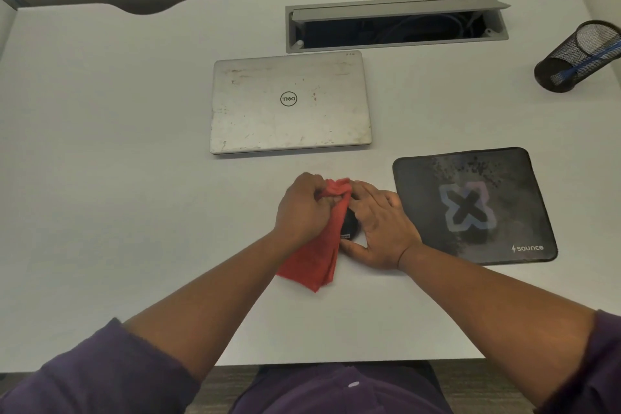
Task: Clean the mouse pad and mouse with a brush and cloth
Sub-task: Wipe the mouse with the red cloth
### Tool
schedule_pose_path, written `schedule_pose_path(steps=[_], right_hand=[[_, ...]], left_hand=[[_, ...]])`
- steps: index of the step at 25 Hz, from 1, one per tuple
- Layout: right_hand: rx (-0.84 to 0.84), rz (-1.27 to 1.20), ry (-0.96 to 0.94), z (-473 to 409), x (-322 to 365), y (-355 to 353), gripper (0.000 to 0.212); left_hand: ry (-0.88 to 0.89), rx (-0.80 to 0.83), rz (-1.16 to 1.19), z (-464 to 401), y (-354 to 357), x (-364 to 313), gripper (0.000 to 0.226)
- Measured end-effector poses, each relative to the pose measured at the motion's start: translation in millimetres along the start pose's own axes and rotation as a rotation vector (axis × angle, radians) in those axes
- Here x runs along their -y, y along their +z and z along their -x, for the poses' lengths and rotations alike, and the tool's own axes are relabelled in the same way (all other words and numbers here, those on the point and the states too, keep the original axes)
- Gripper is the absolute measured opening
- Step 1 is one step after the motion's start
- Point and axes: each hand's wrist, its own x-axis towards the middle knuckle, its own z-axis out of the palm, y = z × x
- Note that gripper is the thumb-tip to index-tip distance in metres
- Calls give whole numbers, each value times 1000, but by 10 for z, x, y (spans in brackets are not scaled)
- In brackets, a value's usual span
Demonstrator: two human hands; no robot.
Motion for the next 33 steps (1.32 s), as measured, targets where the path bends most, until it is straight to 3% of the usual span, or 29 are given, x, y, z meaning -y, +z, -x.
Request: schedule_pose_path(steps=[3, 7, 12, 16, 20, 24, 26, 29, 31, 33], right_hand=[[-5, 4, 2, -5, 1, 17, 83], [-20, 10, -2, 5, -12, 28, 80], [2, 9, 14, -8, 4, 19, 85], [-13, 17, 18, 9, 6, 10, 81], [-22, 31, 21, 2, 10, 3, 79], [-10, -4, 26, 22, 8, 13, 80], [12, -67, 18, 30, -5, -41, 80], [-10, -217, 26, 58, 57, -198, 72], [-159, -435, 117, 129, 157, -330, 61], [-141, -901, 243, 214, 275, -533, 56]], left_hand=[[86, -12, -24, 165, 32, 104, 13], [-140, -85, -31, -139, -5, -62, 15], [134, 0, -66, 315, 2, 33, 22], [-130, -90, -36, 81, -6, -11, 22], [-190, -124, -155, 185, -129, 123, 23], [-281, -131, 160, 445, -293, 165, 21], [-350, -16, 454, 564, -351, 115, 21], [-316, 181, 776, 687, -357, -8, 24], [-292, 215, 889, 709, -320, -112, 34], [-273, 225, 940, 717, -248, -226, 42]])
